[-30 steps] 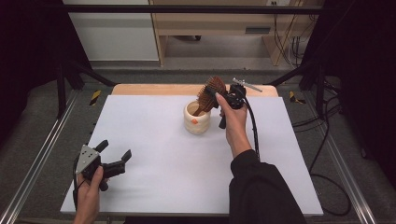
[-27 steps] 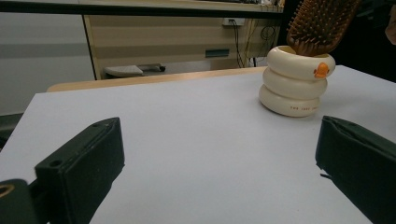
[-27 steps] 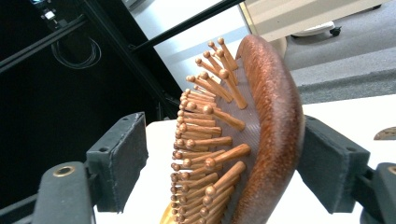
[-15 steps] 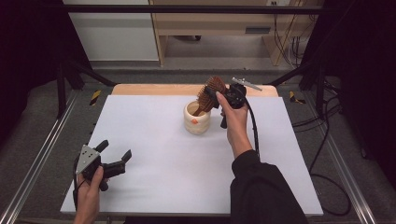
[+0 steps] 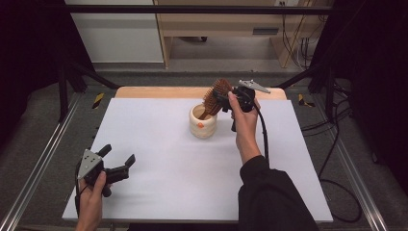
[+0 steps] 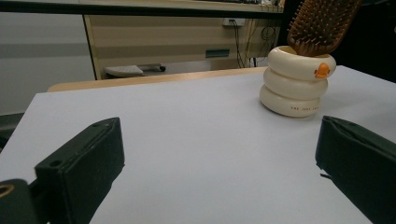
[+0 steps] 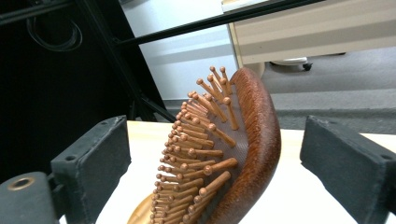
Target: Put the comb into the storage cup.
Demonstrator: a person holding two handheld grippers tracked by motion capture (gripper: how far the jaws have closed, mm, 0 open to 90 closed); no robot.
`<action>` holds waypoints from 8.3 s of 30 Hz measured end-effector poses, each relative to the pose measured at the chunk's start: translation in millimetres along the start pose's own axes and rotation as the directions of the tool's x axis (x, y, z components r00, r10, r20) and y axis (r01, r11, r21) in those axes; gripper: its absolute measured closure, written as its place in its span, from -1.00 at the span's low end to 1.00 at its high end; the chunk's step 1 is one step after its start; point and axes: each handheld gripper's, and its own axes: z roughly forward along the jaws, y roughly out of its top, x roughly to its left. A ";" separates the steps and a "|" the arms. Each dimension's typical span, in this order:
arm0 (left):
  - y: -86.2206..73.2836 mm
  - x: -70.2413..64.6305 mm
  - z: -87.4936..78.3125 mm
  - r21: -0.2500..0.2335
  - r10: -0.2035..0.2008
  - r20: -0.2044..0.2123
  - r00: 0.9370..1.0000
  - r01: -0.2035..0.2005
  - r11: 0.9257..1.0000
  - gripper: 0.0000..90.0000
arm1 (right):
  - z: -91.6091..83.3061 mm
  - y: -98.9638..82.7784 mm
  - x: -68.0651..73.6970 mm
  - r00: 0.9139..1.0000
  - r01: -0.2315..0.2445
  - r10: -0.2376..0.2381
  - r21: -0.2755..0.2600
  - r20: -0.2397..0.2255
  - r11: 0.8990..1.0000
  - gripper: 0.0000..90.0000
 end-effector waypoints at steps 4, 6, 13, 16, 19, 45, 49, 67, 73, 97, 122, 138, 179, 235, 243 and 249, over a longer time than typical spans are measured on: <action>0.1 -0.4 0.0 -0.001 0.001 0.000 1.000 -0.001 1.000 -0.97 | -2.4 1.1 1.4 0.999 0.028 -0.028 -0.006 0.017 1.000 -0.76; 0.1 -0.5 0.0 -0.002 0.001 0.000 1.000 -0.001 1.000 -0.97 | -3.3 1.6 1.6 0.999 0.036 -0.036 -0.009 0.019 0.999 -0.77; 0.0 0.1 0.0 -0.001 0.000 -0.001 1.000 0.000 1.000 -0.97 | -7.3 3.0 1.3 0.995 0.089 -0.088 -0.027 0.039 0.996 -0.80; -0.1 -0.4 0.5 0.000 -0.002 0.005 1.000 0.003 1.000 -0.97 | -8.9 3.6 2.1 0.994 0.103 -0.102 -0.032 0.041 0.994 -0.83; -0.1 -0.5 0.5 0.000 0.001 0.001 1.000 -0.001 1.000 -0.97 | -10.4 4.2 3.4 0.991 0.125 -0.123 -0.041 0.047 0.991 -0.87; -0.3 -0.7 1.0 0.000 -0.002 0.005 1.000 0.002 1.000 -0.97 | -21.7 8.3 4.9 0.968 0.243 -0.232 -0.127 0.094 0.962 -0.94; -0.3 -0.4 0.8 0.000 -0.002 0.003 1.000 0.002 1.000 -0.97 | -23.9 8.9 4.9 0.969 0.242 -0.232 -0.130 0.089 0.961 -0.94; 0.2 -0.2 0.2 -0.004 0.002 0.000 1.000 -0.002 1.000 -0.97 | -41.9 17.4 1.9 0.968 0.248 -0.241 -0.142 0.064 0.958 -0.94; 0.6 0.1 -0.6 -0.012 0.002 -0.004 1.000 -0.002 1.000 -0.97 | -47.3 19.4 -0.6 0.968 0.250 -0.244 -0.144 0.059 0.957 -0.94; 1.7 0.9 -2.8 -0.028 0.003 -0.008 1.000 -0.004 1.000 -0.97 | -74.6 24.6 -12.5 0.964 0.265 -0.260 -0.145 0.050 0.953 -0.94; 1.4 0.3 -3.1 -0.029 0.006 0.000 1.000 -0.006 1.000 -0.97 | -102.6 19.2 -25.5 0.960 0.281 -0.276 -0.123 0.054 0.952 -0.94; 1.4 0.6 -3.5 -0.030 0.003 0.001 1.000 -0.003 1.000 -0.97 | -120.6 12.7 -32.7 0.958 0.285 -0.280 -0.107 0.058 0.953 -0.94; 3.6 -8.5 -19.9 -0.037 0.039 -0.010 0.999 -0.039 0.999 -0.97 | -186.9 -14.9 -63.4 0.966 0.252 -0.241 -0.132 0.092 0.959 -0.95; 0.9 5.9 -40.4 -0.068 -0.008 0.013 1.000 0.009 0.998 -0.97 | -228.6 -105.7 -79.1 0.978 0.196 -0.187 -0.097 0.093 0.976 -0.95; 1.1 3.6 -39.2 -0.066 0.003 0.025 1.000 -0.001 0.998 -0.97 | -223.1 -117.4 -77.9 0.980 0.190 -0.184 -0.077 0.077 0.979 -0.95; 1.3 2.9 -39.0 -0.067 0.007 0.033 0.999 -0.005 0.998 -0.97 | -218.9 -122.9 -75.0 0.980 0.194 -0.191 -0.063 0.061 0.979 -0.95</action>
